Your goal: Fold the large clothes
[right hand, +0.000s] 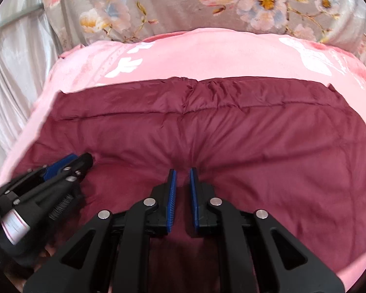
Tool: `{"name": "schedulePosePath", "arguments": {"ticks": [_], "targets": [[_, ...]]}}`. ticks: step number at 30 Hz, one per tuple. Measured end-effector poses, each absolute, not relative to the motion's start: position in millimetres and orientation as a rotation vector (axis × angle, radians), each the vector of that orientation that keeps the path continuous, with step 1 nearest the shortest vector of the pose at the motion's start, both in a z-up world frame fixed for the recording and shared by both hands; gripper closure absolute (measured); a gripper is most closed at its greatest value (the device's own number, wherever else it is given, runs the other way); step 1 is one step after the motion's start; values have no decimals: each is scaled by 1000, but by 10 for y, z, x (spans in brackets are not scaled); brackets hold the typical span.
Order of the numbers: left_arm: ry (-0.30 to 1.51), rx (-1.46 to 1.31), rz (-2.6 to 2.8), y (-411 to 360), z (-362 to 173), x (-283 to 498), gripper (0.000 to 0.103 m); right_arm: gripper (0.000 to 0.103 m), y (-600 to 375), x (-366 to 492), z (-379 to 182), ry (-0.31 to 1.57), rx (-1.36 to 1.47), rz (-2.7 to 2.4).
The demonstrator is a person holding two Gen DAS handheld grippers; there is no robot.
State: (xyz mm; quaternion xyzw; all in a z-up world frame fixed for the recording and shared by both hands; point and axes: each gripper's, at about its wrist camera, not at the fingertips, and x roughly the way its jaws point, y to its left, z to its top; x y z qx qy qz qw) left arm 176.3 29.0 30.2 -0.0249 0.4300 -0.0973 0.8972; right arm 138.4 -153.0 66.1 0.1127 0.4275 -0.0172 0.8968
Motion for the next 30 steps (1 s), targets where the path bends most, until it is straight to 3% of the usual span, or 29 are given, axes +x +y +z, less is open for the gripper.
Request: {"name": "schedulePosePath", "arguments": {"ticks": [2, 5, 12, 20, 21, 22, 23, 26, 30], "targets": [[889, -124, -208, 561, 434, 1613, 57, 90, -1478, 1204, 723, 883, 234, -5], [869, -182, -122, 972, 524, 1412, 40, 90, -1408, 1010, 699, 897, 241, 24], [979, -386, -50, 1603, 269, 1369, 40, 90, -1436, 914, 602, 900, 284, 21], [1011, -496, -108, 1498, 160, 1511, 38, 90, -1452, 915, 530, 892, 275, 18], [1013, -502, -125, 1468, 168, 1518, 39, 90, -1457, 914, 523, 892, 278, 19], [1016, -506, -135, 1449, 184, 1522, 46, 90, -1467, 912, 515, 891, 284, 22], [1017, -513, -153, 1428, 208, 1525, 60, 90, -1474, 911, 508, 890, 289, 24], [1000, -504, -192, 1349, 366, 1495, 88, 90, -1501, 907, 493, 891, 301, 30], [903, -413, -261, 1106, 843, 1382, 94, 90, -1534, 895, 484, 890, 320, 36]]}}
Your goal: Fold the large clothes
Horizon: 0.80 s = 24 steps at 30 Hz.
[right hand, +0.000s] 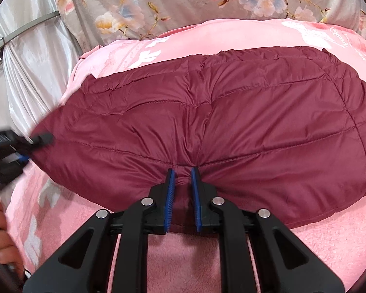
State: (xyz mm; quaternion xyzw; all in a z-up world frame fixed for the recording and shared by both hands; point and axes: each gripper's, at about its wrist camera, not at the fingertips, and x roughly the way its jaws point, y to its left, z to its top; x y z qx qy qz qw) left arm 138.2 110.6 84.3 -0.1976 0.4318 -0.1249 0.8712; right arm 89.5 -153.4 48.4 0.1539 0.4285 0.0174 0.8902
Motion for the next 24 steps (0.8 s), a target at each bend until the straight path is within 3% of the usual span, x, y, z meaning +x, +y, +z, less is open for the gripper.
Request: {"name": "schedulePosePath", "arguments": {"ticks": [5, 10, 16, 19, 21, 24], "targets": [[771, -249, -449, 368, 1630, 1158, 96, 87, -1705, 736, 661, 866, 374, 47], [726, -124, -633, -586, 2009, 985, 97, 87, -2254, 405, 889, 829, 492, 14], [835, -5, -743, -1683, 1662, 884, 96, 87, -3020, -95, 1082, 799, 493, -186], [947, 67, -728, -2122, 1242, 870, 89, 86, -3298, -274, 1154, 796, 495, -265], [1014, 50, -723, -2161, 1095, 844, 89, 75, -3438, -373, 1245, 781, 500, -296], [982, -27, -761, -1968, 1302, 741, 74, 60, -3538, -508, 1444, 719, 472, -326]]}}
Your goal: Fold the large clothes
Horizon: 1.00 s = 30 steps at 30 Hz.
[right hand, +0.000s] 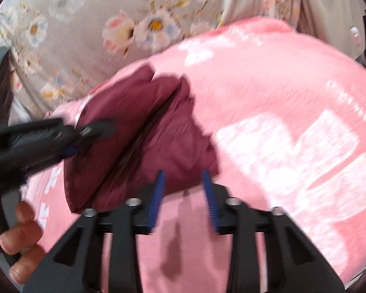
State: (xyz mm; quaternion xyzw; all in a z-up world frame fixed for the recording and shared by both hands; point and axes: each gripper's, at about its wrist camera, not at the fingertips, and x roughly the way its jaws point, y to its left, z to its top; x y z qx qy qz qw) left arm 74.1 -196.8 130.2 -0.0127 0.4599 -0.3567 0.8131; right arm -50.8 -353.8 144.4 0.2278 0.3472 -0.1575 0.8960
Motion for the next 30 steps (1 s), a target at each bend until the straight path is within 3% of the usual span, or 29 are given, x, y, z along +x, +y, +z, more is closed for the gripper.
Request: {"name": "schedulePosePath", "arguments": {"ticks": [2, 4, 6, 8, 15, 16, 18, 20, 30], "targets": [[906, -119, -789, -1695, 1625, 704, 38, 57, -3524, -488, 1572, 686, 454, -315], [790, -143, -743, -1431, 1882, 669, 27, 54, -3506, -405, 1681, 661, 437, -286], [724, -59, -624, -1284, 1970, 696, 27, 49, -3423, -314, 1781, 636, 413, -234], [769, 14, -509, -1223, 1800, 858, 27, 42, -3356, -149, 1807, 627, 395, -195], [1020, -11, -372, -1091, 977, 1230, 40, 42, -3200, 490, 1580, 751, 362, -165], [1033, -21, -376, -1079, 934, 1243, 40, 45, -3196, 546, 1531, 776, 372, -161], [1046, -25, -381, -1106, 878, 1279, 40, 85, -3236, 616, 1419, 826, 365, -171], [1048, -15, -388, -1073, 855, 1230, 40, 94, -3349, 541, 1400, 822, 415, -169], [1088, 72, -435, -1382, 606, 1157, 40, 99, -3745, 115, 919, 897, 506, -274]]}}
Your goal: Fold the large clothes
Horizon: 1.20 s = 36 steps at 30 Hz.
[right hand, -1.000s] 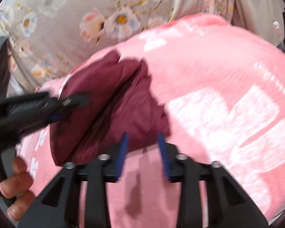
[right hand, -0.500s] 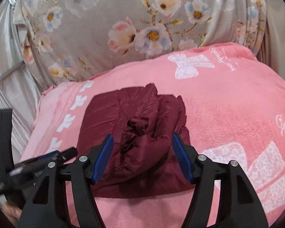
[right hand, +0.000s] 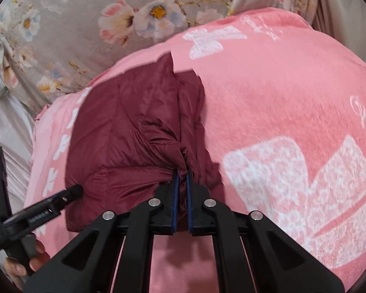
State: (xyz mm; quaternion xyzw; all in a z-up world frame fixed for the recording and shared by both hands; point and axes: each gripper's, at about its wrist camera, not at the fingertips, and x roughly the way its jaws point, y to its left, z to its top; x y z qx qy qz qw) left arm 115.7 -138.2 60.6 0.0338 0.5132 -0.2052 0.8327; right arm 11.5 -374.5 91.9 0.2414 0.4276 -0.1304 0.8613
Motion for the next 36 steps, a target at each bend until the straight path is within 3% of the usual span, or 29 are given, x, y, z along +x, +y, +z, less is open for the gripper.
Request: {"name": "schedulePosePath", "arguments": {"ticks": [10, 28, 31, 33, 36], "targets": [[1057, 183, -406, -1585, 412, 1101, 38, 99, -3724, 125, 522, 941, 503, -314], [1009, 238, -382, -1624, 324, 1045, 37, 99, -3584, 189, 474, 914, 377, -340], [1043, 197, -416, -1502, 470, 1068, 38, 94, -3676, 83, 589, 941, 441, -318], [1051, 127, -443, -1327, 629, 1147, 38, 85, -3789, -48, 739, 938, 489, -329], [1020, 38, -449, -1057, 952, 1405, 39, 85, -3915, -118, 1033, 879, 493, -358]]}}
